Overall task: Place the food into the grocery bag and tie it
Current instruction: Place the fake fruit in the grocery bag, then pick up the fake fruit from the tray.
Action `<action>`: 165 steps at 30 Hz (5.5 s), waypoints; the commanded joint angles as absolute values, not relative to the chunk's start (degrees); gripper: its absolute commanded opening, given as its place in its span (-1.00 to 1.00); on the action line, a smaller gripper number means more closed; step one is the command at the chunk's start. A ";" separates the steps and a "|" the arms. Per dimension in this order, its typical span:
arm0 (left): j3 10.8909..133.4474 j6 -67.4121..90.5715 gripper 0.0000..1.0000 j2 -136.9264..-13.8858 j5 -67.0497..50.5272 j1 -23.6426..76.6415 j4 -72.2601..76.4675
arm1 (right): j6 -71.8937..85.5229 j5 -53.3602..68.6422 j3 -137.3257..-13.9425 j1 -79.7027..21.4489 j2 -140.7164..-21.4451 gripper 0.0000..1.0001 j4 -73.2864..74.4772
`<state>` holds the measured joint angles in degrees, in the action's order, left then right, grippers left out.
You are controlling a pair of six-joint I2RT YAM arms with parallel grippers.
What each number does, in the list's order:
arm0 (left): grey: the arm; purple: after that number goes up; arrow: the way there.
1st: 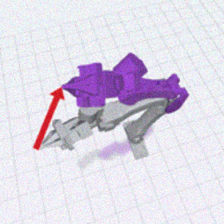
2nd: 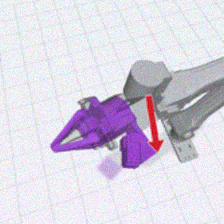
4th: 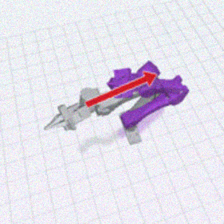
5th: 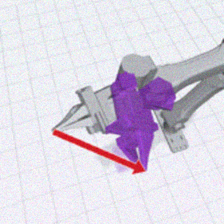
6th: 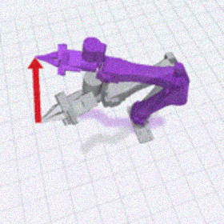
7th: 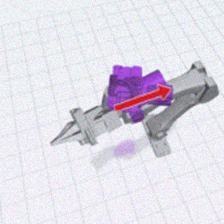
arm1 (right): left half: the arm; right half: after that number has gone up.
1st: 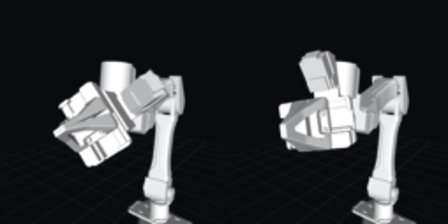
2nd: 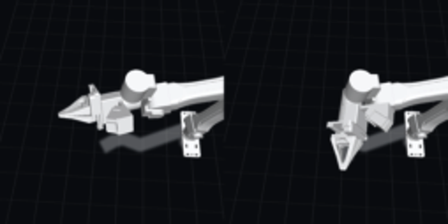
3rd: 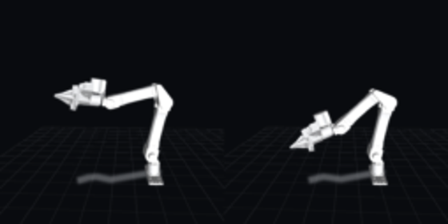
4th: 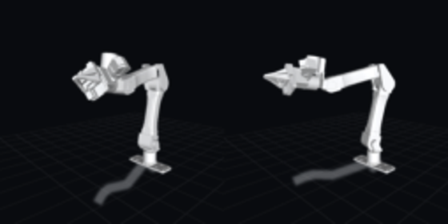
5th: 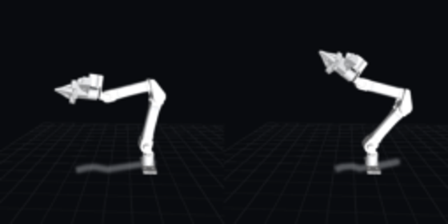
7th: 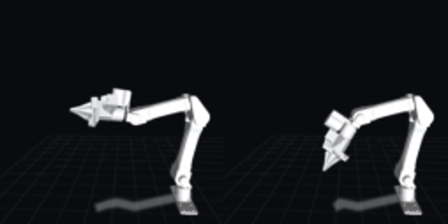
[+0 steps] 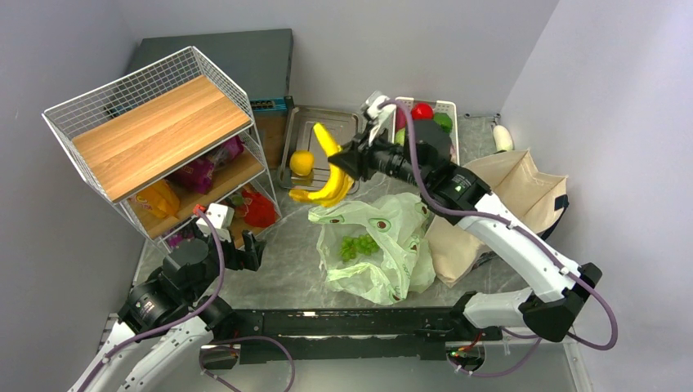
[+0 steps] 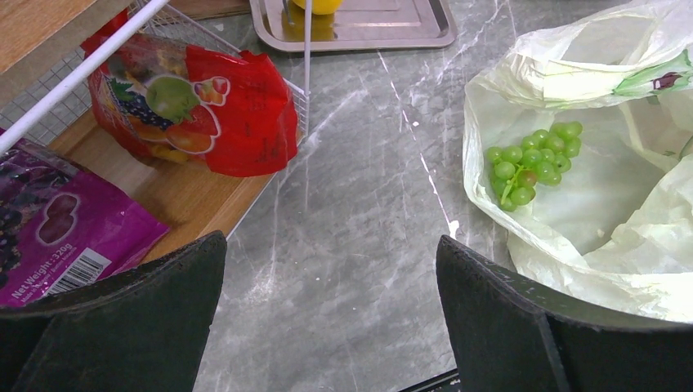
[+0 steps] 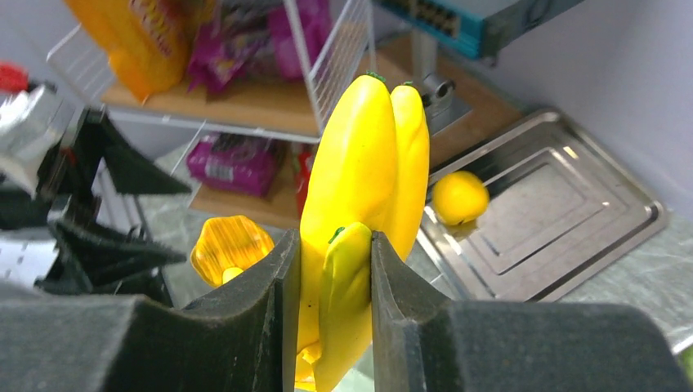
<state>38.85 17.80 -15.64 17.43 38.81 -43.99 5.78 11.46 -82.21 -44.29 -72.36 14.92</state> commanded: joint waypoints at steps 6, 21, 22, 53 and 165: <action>39.02 17.75 0.99 -16.02 17.22 38.41 -42.19 | -4.59 15.01 -79.01 -52.83 -70.22 -1.00 19.41; 38.94 17.84 0.99 -15.82 17.23 38.36 -42.24 | -17.54 -9.07 -76.25 -66.44 -77.39 -1.00 20.59; 38.94 17.90 0.99 -15.74 17.26 38.36 -42.19 | -18.33 -10.67 -75.69 -66.91 -77.79 -1.00 20.03; 38.85 17.77 0.99 -16.06 16.90 38.38 -42.01 | -19.82 -32.53 -63.43 -69.53 -75.47 -1.00 34.38; 38.50 17.05 0.99 -13.36 16.01 37.59 -41.42 | 33.56 12.00 -122.10 -35.50 -139.64 1.00 11.19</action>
